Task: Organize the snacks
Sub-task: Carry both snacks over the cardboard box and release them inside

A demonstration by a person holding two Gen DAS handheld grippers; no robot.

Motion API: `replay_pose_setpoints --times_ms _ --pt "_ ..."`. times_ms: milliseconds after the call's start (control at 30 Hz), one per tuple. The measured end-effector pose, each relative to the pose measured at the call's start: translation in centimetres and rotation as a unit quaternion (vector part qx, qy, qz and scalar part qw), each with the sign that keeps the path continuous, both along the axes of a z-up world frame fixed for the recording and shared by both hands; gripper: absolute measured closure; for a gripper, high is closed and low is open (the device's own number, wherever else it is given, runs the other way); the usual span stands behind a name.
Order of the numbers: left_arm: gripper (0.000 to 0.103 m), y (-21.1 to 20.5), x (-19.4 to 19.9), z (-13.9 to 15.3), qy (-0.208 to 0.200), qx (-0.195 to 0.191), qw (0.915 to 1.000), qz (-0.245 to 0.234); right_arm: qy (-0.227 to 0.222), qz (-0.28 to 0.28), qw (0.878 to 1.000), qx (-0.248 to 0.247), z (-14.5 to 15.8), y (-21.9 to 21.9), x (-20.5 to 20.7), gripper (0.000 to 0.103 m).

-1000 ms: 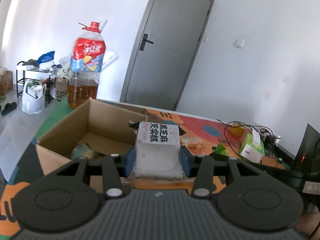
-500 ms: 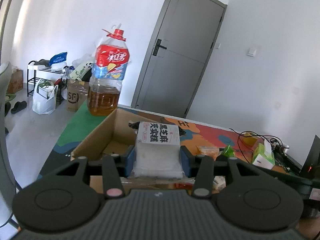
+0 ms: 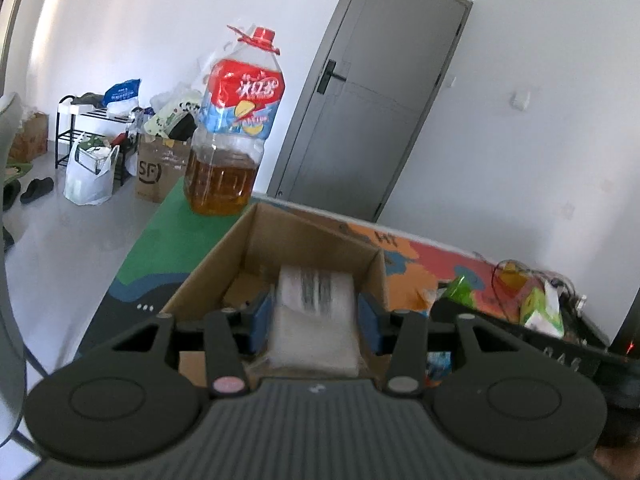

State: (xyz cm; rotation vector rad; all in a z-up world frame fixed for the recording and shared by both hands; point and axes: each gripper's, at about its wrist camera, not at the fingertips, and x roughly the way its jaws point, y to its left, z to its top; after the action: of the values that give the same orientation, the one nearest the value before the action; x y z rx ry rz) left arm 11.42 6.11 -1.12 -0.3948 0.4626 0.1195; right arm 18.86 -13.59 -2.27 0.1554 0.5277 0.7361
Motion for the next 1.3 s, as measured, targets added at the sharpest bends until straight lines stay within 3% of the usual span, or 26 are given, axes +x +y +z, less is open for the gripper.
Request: replay_pose_setpoints --times_ms 100,533,600,667,767,1300 --pt "0.036 0.6 -0.1 0.3 -0.007 -0.005 0.9999 0.007 0.002 0.007 1.0 -0.003 0.0 0.7 0.3 0.076" --pt "0.019 3.7 -3.3 -0.5 -0.008 -0.015 0.9963 0.085 0.005 0.032 0.999 -0.015 -0.1 4.2 0.5 0.074" --pt "0.014 4.0 -3.8 -0.6 -0.014 -0.022 0.9955 0.091 -0.001 0.027 0.999 -0.021 0.1 4.5 0.1 0.071" --pt "0.007 4.3 -4.4 -0.7 -0.026 -0.028 0.9945 0.097 -0.005 0.015 1.0 -0.024 0.3 4.5 -0.1 0.052" --pt "0.006 4.3 -4.9 -0.6 -0.024 -0.02 0.9938 0.107 -0.021 0.0 1.0 -0.02 0.8 4.2 -0.7 0.029" --pt "0.006 3.1 -5.6 -0.6 0.004 -0.018 0.9946 0.102 -0.027 -0.025 0.998 -0.041 1.0 1.0 -2.2 0.009"
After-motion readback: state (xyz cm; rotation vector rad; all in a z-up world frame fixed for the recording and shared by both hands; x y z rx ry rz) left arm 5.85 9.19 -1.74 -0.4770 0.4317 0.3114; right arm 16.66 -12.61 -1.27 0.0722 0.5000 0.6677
